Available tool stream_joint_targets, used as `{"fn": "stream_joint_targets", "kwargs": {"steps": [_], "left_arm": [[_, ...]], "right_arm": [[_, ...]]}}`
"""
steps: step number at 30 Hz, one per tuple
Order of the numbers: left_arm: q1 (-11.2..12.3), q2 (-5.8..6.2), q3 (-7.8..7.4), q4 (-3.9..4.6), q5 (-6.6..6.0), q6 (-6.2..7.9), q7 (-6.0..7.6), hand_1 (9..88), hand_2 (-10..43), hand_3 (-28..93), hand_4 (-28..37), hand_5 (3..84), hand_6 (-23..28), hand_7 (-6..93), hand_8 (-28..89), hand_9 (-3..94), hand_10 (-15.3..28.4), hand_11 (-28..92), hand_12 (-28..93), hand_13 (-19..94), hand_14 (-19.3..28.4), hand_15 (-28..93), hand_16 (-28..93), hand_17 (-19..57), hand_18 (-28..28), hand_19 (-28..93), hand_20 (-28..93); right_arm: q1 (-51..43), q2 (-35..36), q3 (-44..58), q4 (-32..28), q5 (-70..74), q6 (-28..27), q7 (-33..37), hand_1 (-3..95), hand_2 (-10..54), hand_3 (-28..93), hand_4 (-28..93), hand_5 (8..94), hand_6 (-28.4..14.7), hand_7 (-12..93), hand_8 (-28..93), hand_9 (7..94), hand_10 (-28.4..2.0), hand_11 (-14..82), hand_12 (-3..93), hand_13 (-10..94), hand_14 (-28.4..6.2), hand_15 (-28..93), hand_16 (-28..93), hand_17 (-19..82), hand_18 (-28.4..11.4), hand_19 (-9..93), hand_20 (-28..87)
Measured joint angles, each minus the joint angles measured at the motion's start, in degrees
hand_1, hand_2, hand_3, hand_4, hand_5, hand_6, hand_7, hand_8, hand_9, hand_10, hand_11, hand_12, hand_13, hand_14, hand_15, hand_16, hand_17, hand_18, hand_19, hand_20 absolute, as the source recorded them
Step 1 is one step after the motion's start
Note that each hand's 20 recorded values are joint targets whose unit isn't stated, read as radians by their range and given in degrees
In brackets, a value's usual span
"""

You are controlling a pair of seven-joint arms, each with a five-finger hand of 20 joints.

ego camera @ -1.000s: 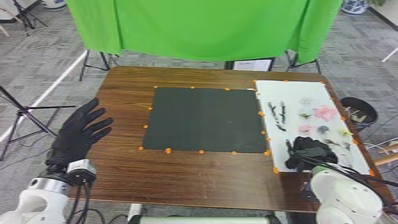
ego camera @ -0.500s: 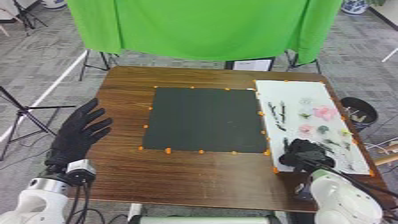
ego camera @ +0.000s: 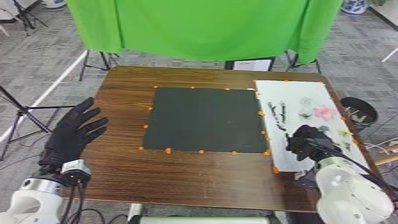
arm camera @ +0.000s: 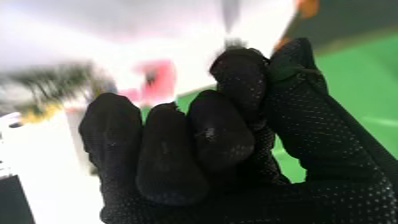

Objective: Arrange flowers

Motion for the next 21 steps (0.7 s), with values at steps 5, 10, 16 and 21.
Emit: {"fn": "stream_joint_targets", "kwargs": {"steps": [5,10,16,21], "left_arm": [[0.5,0.16,-0.6,-0.31,0.11,0.1,0.04,27.5,-4.5,68,-26.8,23.6,2.6,24.6,-13,19.9,12.0,26,16,18,16.5,40,-2,-9.0,22.7,44,12],[2.3,0.47,-2.86,-1.19,0.64,-0.27,0.16,27.1,-5.5,68,-26.4,23.2,2.4,24.3,-13,19.4,11.6,25,16,18,16.2,39,-2,-9.0,22.5,43,12],[7.6,0.78,-9.41,-2.7,0.5,-2.44,0.9,26.7,-6.6,68,-26.2,23.4,2.3,23.9,-13,19.6,11.7,24,17,18,16.1,39,-1,-9.1,22.5,43,12],[12.5,0.91,-13.08,-4.24,0.32,-2.22,1.22,26.9,-6.1,68,-25.9,23.6,2.4,23.6,-13,19.9,11.8,24,17,18,16.1,39,-1,-9.1,22.5,43,12]], "right_arm": [[3.3,0.7,-0.4,-0.6,0.1,1.1,0.8,16.0,6.9,93,17,71.0,-1.4,61,39,84.1,-9.6,68.6,61.8,80,-9.9,91,37,49,-22.6,93,79],[10.0,1.2,-5.8,0.1,0.6,2.0,1.7,18.4,2.9,93,15,71.7,-1.5,60,38,84.9,-9.5,67.5,62.9,81,-9.7,90,37,50,-23.0,93,79],[21.4,-0.2,-16.8,3.2,0.7,2.2,2.0,22.0,-3.1,93,13,73.2,-1.9,58,38,85.1,-9.8,66.9,63.5,81,-9.9,90,38,49,-23.1,93,79],[30.9,-4.5,-25.6,7.2,0.5,1.9,2.4,21.8,-2.8,93,14,73.7,-1.8,57,39,85.5,-9.8,66.3,64.3,81,-10.0,90,38,50,-23.3,93,79]]}}
